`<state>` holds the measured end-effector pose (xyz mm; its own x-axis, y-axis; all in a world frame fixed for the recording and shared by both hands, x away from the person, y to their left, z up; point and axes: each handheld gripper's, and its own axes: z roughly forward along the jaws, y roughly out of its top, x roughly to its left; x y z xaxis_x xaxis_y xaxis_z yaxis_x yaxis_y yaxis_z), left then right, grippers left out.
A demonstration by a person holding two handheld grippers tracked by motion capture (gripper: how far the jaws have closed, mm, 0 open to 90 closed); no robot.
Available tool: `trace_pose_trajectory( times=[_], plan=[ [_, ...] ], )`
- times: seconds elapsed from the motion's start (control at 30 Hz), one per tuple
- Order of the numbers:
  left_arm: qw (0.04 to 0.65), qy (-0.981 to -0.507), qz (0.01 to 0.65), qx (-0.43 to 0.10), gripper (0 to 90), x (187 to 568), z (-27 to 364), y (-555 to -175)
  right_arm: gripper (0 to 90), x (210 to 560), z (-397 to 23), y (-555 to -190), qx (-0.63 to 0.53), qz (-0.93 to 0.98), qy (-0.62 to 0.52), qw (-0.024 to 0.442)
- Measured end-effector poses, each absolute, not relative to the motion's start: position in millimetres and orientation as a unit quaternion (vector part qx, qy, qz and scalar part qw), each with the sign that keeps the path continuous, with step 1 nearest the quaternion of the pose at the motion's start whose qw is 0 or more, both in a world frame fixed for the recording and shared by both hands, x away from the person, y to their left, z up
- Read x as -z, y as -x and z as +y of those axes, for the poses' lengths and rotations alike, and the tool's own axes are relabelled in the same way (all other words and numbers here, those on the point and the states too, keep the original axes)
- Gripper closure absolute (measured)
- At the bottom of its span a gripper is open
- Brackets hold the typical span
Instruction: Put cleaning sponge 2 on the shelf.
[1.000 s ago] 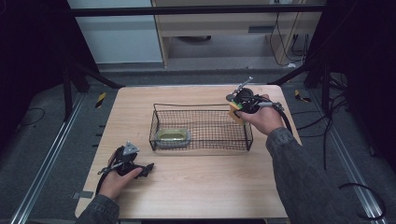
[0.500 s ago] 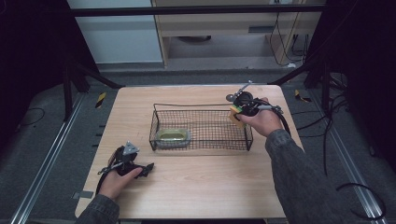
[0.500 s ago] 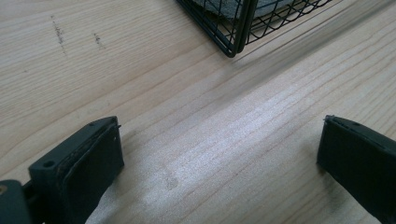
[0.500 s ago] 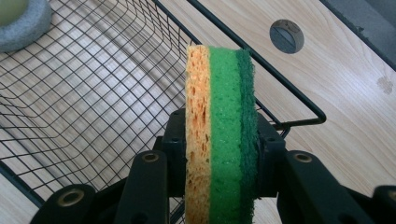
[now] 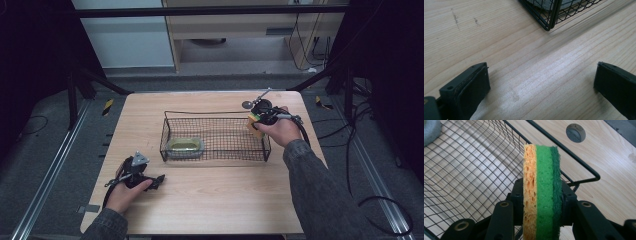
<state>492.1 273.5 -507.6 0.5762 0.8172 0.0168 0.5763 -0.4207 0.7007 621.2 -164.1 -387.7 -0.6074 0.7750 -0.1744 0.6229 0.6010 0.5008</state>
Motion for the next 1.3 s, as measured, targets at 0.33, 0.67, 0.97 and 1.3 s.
trace_pose_trajectory(
  times=[0.33,0.67,0.97,1.3],
  plan=[
    [0.333,-0.823,0.423,-0.181,0.0,507.6,273.5,-492.1,64.8,393.8,-165.1,-622.7,-0.199,0.874,-0.402,0.186],
    [0.333,-0.823,0.423,-0.181,0.0,507.6,273.6,-492.2,64.8,399.9,-162.7,-625.3,-0.189,0.877,-0.401,0.185],
    [0.333,-0.823,0.423,-0.181,0.0,507.7,273.6,-492.2,64.7,404.7,-158.9,-626.3,-0.183,0.878,-0.403,0.181],
    [0.333,-0.823,0.423,-0.181,0.0,507.7,273.6,-492.2,64.5,408.4,-158.2,-627.4,-0.174,0.882,-0.405,0.168]
  ],
)
